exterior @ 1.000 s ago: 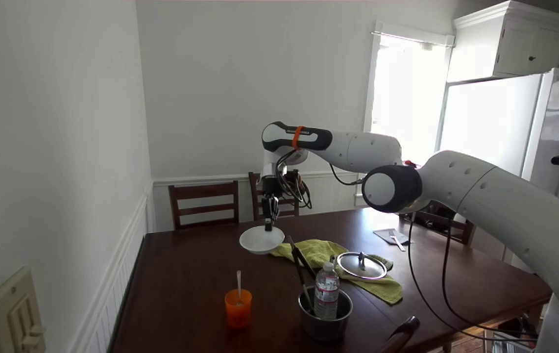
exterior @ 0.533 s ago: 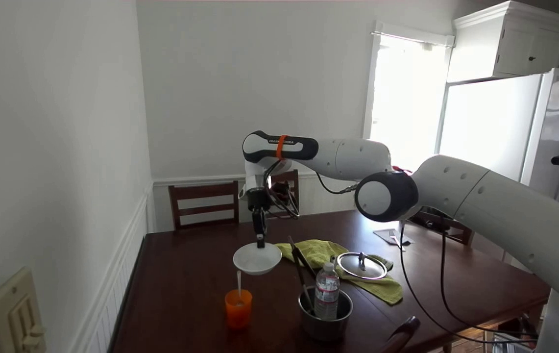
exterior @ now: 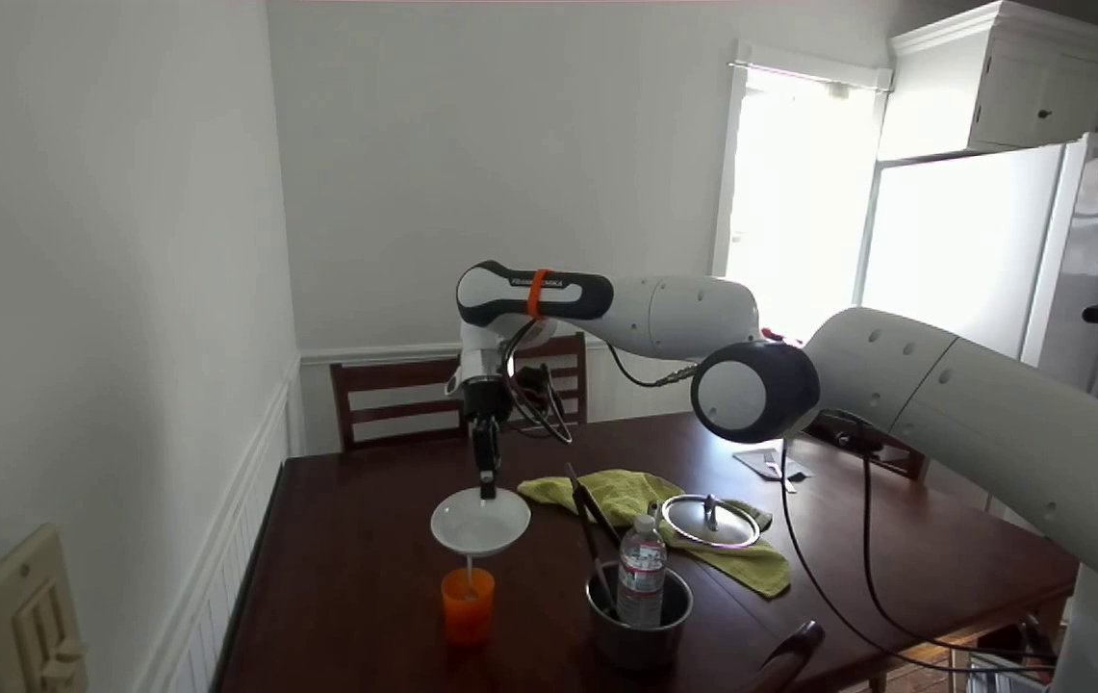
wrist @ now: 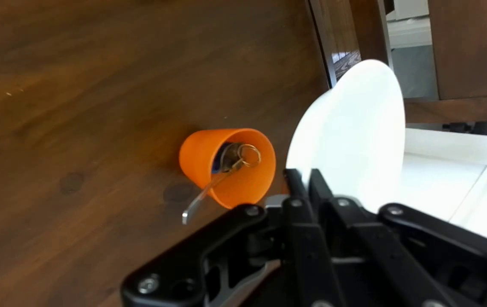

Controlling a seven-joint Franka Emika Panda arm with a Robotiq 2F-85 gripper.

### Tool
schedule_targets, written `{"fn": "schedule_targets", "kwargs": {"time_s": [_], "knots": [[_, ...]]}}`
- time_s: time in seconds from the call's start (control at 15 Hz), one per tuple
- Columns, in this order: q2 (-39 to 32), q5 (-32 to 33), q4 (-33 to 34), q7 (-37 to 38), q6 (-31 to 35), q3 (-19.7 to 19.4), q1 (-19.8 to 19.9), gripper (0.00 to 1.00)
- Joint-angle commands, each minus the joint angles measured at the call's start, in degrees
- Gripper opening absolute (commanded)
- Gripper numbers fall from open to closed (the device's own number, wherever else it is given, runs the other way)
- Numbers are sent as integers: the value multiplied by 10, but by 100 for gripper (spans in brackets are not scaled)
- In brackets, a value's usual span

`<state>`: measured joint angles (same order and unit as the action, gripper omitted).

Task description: Move the white bowl to the left

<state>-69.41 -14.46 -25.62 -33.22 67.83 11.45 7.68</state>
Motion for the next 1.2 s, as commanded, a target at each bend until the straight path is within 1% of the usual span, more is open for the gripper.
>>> {"fn": "schedule_targets", "kwargs": {"time_s": [0.0,0.13,0.2,0.27,0.33,0.47,0.6,0.8,1.0,1.13], "knots": [[-5,32,-10,-12,-13,-4,-69,2],[-19,53,-6,-15,-35,-10,-107,2],[-44,69,30,-15,-61,-16,-124,2],[-48,86,33,-22,-77,-23,-137,2],[-43,102,16,-27,-78,-30,-143,2],[-49,122,19,-23,-63,-41,-150,2],[-53,137,19,-39,-51,-47,-151,2],[-49,165,9,-145,-62,-51,-151,2],[-47,170,13,-250,-42,-47,-142,2],[-36,168,1,-313,-23,-46,-136,2]]}}
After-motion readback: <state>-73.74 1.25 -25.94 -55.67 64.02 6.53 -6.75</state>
